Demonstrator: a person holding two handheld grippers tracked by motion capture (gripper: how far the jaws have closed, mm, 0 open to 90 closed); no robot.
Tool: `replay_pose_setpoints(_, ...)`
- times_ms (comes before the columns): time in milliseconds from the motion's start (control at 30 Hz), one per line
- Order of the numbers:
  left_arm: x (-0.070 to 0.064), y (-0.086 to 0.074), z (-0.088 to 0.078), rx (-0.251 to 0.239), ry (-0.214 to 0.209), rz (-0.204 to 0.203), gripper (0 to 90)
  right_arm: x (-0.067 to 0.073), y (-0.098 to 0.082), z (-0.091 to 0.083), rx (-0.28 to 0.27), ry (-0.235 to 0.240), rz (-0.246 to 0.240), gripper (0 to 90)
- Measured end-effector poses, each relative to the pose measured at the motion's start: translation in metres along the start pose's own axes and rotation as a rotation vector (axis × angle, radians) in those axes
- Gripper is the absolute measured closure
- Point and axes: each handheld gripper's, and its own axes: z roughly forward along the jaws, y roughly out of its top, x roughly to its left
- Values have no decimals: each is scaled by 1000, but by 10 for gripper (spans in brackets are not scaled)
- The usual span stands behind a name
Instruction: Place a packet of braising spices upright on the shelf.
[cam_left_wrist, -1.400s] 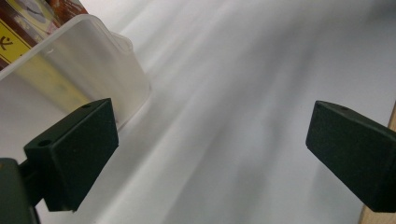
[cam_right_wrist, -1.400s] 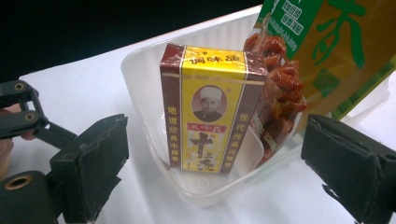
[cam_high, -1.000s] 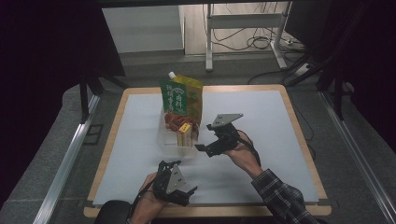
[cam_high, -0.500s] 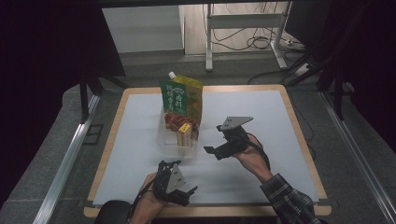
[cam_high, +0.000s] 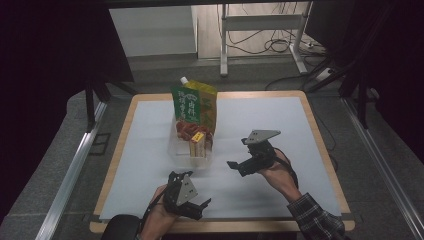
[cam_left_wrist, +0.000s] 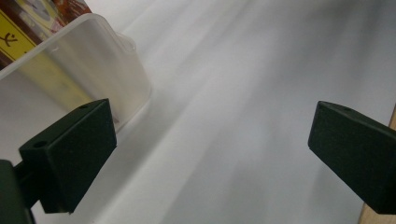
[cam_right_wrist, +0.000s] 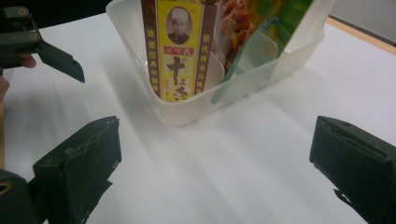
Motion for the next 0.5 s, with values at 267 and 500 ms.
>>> replay_pose_setpoints(267, 5, 0, -3, -16, -20, -63, 0, -3, -11, -9, 4, -22, 18, 8)
replay_pose_setpoints(500, 3, 0, -2, -18, -24, -67, 0, -5, -18, -19, 4, -41, 26, 3)
